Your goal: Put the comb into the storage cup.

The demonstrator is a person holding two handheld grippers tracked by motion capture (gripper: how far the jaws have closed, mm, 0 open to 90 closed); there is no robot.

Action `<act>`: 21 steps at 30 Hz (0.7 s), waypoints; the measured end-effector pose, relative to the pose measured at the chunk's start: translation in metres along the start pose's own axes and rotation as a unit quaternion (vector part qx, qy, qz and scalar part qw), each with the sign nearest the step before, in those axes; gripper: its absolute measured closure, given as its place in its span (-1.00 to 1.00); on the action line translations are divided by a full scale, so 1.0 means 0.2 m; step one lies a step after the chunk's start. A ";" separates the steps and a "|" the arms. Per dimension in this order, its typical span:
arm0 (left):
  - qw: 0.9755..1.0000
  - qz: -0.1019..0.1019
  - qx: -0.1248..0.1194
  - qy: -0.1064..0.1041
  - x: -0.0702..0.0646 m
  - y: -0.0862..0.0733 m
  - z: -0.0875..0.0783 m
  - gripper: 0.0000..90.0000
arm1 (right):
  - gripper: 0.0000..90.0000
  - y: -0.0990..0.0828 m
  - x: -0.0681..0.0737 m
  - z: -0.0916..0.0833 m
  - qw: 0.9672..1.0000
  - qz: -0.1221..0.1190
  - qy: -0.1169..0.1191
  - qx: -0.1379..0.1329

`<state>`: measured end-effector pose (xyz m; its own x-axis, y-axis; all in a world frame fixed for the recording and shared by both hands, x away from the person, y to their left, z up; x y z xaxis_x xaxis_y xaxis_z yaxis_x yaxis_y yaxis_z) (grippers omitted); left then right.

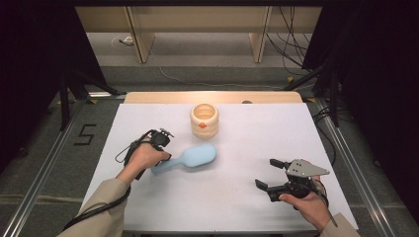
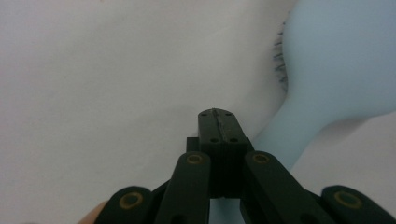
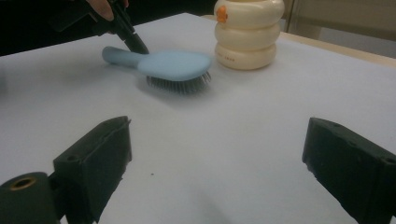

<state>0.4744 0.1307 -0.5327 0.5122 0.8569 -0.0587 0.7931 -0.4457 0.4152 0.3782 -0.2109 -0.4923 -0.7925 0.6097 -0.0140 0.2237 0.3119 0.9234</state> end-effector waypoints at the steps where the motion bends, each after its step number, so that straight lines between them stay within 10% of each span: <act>1: 1.000 0.000 0.000 -0.003 0.00 0.00 0.00 1.00 | -0.79 0.00 0.00 0.00 1.000 0.000 -0.001 0.000; 21: 1.000 0.020 0.002 -0.008 -0.08 -0.09 -0.04 1.00 | -0.77 0.00 0.00 0.00 1.000 -0.002 0.000 0.003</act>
<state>0.4487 0.1265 -0.5326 0.5492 0.8338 -0.0557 0.7728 -0.4814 0.4135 0.3777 -0.2109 -0.4927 -0.7938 0.6079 -0.0182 0.2237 0.3197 0.9208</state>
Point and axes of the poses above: each handheld gripper's, and its own axes: z roughly forward along the jaws, y roughly out of its top, x roughly to its left, the point moved 8 cm from there along z, roughly forward along the jaws, and after that the axes turned 4 degrees about -z, right-handed, at the moved point
